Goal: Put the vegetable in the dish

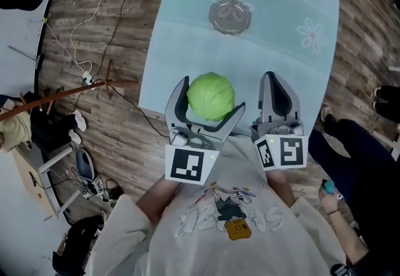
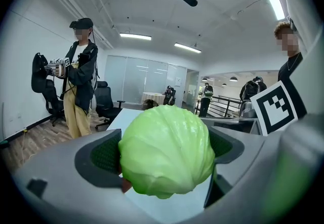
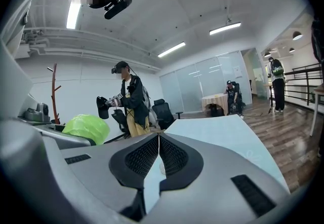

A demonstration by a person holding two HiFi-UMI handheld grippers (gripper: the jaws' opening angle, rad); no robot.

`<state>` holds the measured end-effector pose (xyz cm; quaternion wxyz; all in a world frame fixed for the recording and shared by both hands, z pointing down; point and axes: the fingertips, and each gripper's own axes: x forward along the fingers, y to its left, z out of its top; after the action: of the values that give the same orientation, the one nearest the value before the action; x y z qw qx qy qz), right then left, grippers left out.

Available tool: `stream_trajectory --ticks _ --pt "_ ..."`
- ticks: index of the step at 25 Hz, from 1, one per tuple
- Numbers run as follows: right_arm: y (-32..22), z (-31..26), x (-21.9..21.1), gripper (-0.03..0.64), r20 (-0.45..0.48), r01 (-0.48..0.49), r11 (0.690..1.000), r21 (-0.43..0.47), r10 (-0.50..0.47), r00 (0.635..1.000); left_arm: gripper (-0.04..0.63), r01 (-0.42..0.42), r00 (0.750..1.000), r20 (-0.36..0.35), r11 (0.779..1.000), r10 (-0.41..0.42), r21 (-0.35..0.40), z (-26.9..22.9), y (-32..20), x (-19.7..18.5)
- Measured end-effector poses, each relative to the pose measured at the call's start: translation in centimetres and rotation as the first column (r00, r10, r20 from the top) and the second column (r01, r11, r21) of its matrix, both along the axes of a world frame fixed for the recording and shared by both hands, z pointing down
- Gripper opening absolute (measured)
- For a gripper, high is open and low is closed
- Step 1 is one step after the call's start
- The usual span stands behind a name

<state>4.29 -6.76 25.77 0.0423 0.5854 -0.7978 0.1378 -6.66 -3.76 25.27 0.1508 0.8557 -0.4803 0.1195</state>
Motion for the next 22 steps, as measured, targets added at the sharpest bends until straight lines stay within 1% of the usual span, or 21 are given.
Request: stream_trajectory --ticks 3,10,17,22 --pt "-1.0 0.1 -0.2 0.023 -0.004 -0.006 1.0 0.001 0.006 1.0 0.526 -0.018 1.0 -0.004 1.0 0.018 -0.012 0.5 -1.5 0.2" --pt "-2.2 1.5 -0.3 0.023 -0.021 -0.03 0.999 -0.038 0.029 0.999 0.526 -0.06 0.998 -0.007 0.998 0.06 -0.029 1.6 -4.1 0.1" --pt "-4.0 4.4 0.7 0.023 -0.026 -0.043 0.996 -0.072 0.041 0.999 0.526 -0.078 0.997 0.005 0.995 0.078 -0.055 4.5 -6.5 1.1" --pt "-6.0 5.8 0.2 0.023 -0.028 -0.037 0.995 -0.088 0.035 0.999 0.526 -0.085 0.996 0.005 0.994 0.086 -0.066 5.9 -8.7 1.1"
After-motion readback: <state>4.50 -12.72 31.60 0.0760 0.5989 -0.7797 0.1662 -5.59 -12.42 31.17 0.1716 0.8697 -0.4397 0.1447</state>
